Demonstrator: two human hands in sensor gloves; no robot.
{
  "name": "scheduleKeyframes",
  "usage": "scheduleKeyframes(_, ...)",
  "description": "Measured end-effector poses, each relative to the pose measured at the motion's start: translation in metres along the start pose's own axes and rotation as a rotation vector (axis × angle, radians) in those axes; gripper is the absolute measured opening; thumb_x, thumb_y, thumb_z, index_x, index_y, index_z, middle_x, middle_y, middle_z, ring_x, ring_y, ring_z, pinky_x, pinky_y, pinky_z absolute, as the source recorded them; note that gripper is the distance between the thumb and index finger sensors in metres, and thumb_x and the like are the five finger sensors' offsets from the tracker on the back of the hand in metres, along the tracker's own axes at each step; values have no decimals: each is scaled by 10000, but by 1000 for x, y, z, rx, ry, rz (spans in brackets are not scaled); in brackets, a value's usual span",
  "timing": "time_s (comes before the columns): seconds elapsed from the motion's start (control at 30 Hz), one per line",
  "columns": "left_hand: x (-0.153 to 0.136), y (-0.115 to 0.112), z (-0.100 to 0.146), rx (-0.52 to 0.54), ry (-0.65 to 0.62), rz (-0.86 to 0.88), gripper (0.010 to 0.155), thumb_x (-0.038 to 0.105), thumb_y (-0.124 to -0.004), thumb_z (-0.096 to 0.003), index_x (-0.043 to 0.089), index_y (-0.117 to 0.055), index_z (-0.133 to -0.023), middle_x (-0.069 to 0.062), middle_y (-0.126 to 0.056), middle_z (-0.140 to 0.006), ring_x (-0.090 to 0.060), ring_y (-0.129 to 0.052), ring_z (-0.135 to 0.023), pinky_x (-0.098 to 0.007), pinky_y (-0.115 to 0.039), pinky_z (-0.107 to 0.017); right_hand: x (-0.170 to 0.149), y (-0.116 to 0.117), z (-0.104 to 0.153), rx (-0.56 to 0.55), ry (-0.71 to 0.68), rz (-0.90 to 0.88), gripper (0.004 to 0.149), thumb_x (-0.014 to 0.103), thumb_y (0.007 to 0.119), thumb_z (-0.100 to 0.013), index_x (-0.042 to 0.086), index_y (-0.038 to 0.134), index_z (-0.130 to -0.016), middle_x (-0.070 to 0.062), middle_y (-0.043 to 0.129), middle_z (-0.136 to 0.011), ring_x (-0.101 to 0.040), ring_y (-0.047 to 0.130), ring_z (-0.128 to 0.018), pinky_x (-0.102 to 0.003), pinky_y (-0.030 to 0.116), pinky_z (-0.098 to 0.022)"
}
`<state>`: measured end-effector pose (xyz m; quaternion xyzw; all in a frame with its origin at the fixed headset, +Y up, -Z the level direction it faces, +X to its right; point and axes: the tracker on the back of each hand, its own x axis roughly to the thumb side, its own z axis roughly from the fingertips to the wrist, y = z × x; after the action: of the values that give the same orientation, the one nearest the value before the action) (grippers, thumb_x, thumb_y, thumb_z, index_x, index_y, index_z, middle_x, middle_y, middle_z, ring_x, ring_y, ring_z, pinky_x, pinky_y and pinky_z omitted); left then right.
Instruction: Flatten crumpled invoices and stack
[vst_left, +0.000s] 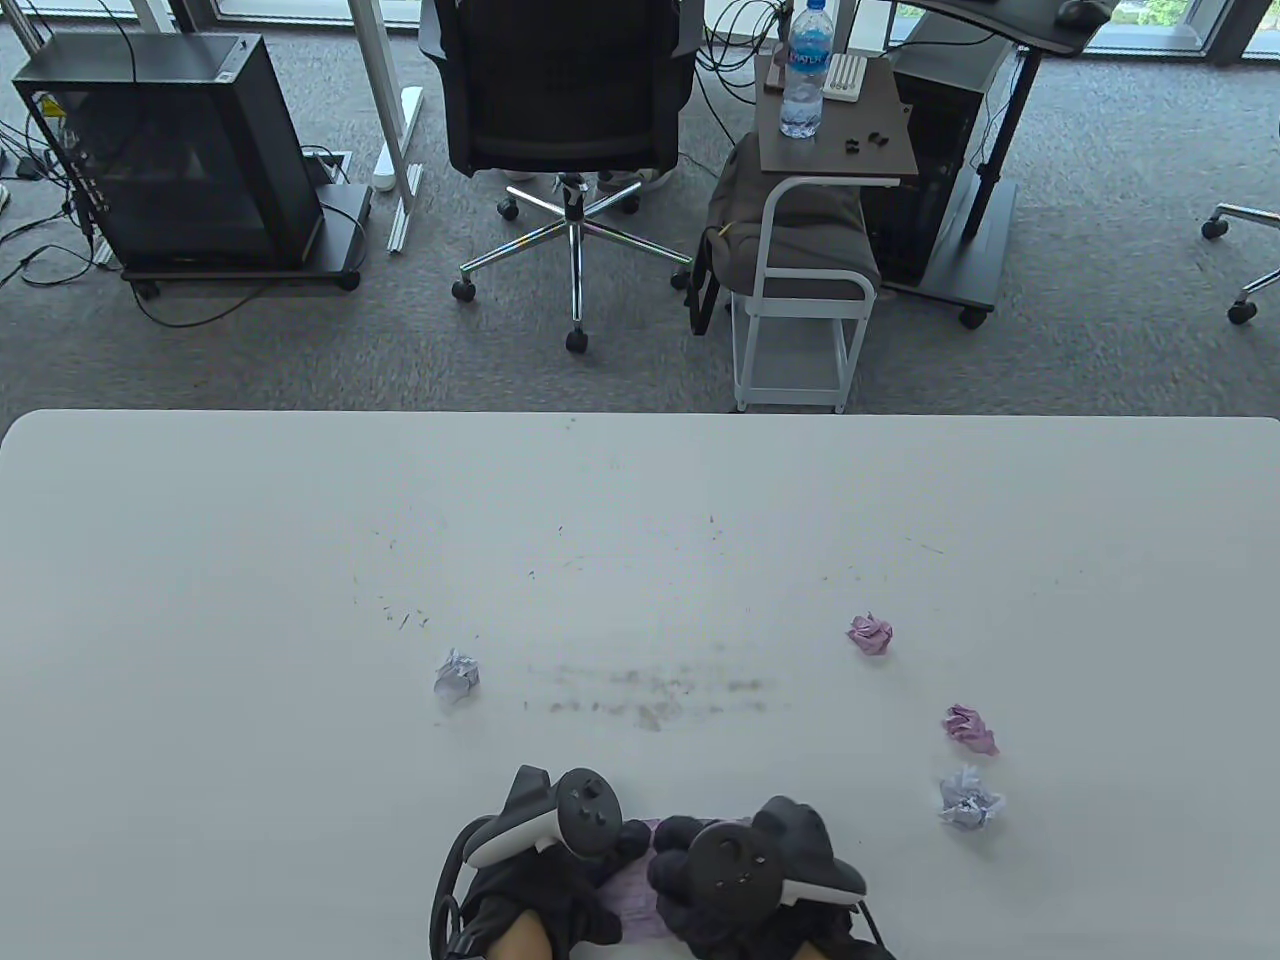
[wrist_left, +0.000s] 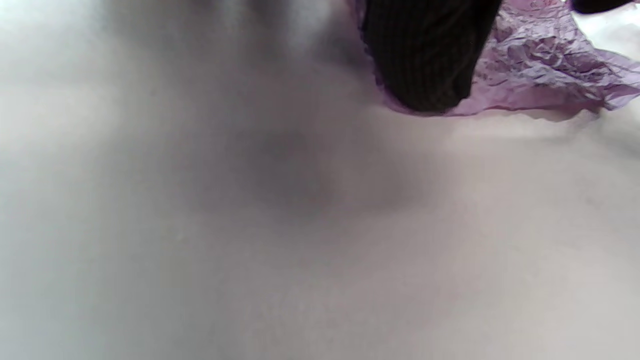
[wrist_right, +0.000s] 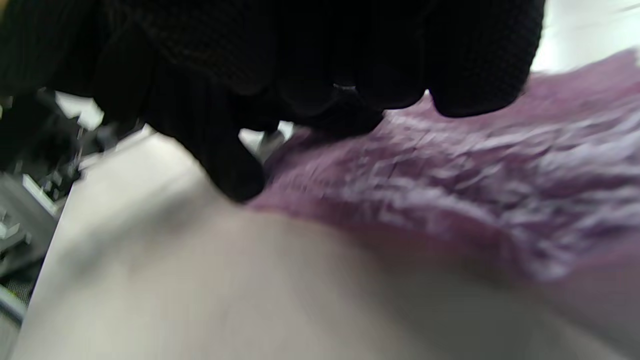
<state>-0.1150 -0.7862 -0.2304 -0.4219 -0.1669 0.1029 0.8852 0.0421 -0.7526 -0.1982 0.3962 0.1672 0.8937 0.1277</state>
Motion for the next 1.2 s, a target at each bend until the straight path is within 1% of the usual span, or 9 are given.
scheduleKeyframes(0.1, 0, 0, 0, -3, 2, -3, 803, 367, -853, -524, 431, -277, -1080, -104, 128, -1045, -575, 122, -913, -714, -177, -630, 13, 19, -11, 143, -15, 94, 465, 364, 758, -549, 128, 693, -944, -230, 555, -1059, -419, 689, -838, -563, 752, -535)
scheduleKeyframes(0.17, 0, 1, 0, -3, 7, -1, 810, 362, -859, -520, 431, -276, -1078, -99, 127, -1045, -570, 123, -915, -713, -177, -630, 12, 17, -11, 137, -18, 146, 478, 412, 746, -548, 148, 687, -943, -194, 564, -1061, -386, 693, -844, -526, 768, -536)
scheduleKeyframes(0.27, 0, 1, 0, -2, 26, 1, 836, 369, -859, -511, 420, -245, -1077, -85, 127, -1042, -554, 122, -921, -711, -180, -631, 6, 15, -11, 219, 50, 37, 468, 423, 737, -563, 151, 694, -941, -166, 570, -1047, -371, 652, -848, -532, 710, -562)
scheduleKeyframes(0.47, -3, -1, 1, 3, 31, 40, 870, 382, -856, -508, 379, -199, -1078, -53, 141, -1032, -506, 153, -921, -694, -150, -623, -12, 6, -4, 274, 232, -38, 377, 440, 732, -575, 171, 803, -829, -130, 731, -917, -335, 763, -743, -586, 718, -536)
scheduleKeyframes(0.77, -4, -1, 1, 4, 29, 46, 872, 383, -857, -507, 379, -199, -1079, -51, 141, -1032, -505, 156, -918, -692, -145, -620, -57, -2, 24, 268, 495, -173, 347, 468, 726, -579, 190, 865, -733, -85, 837, -785, -308, 870, -618, -553, 768, -471)
scheduleKeyframes(0.93, -3, -1, 1, 3, 29, 40, 871, 380, -856, -507, 377, -200, -1080, -58, 142, -1033, -512, 156, -918, -699, -149, -621, -70, -13, 38, 193, 465, -234, 366, 461, 724, -578, 164, 871, -734, -150, 889, -758, -313, 910, -575, -561, 808, -447)
scheduleKeyframes(1.07, -2, 0, 0, -8, 37, 31, 873, 378, -852, -509, 380, -188, -1076, -75, 148, -1027, -523, 154, -915, -708, -149, -622, -78, -40, 58, -209, 417, -266, 390, 430, 730, -571, 133, 836, -801, -198, 843, -831, -350, 899, -615, -551, 844, -409)
scheduleKeyframes(1.13, -3, 0, 1, -8, 32, 36, 874, 376, -855, -510, 380, -190, -1077, -76, 148, -1026, -523, 156, -911, -708, -146, -618, -76, -41, 58, -289, 372, -336, 410, 374, 722, -576, 98, 765, -875, -240, 753, -902, -373, 890, -660, -520, 865, -393)
scheduleKeyframes(1.2, -3, -1, 1, -7, 30, 40, 872, 374, -856, -510, 379, -194, -1077, -76, 146, -1027, -524, 158, -910, -709, -144, -617, -67, -35, 51, -274, 320, -398, 422, 306, 704, -581, 84, 678, -939, -269, 660, -955, -393, 853, -703, -519, 856, -399)
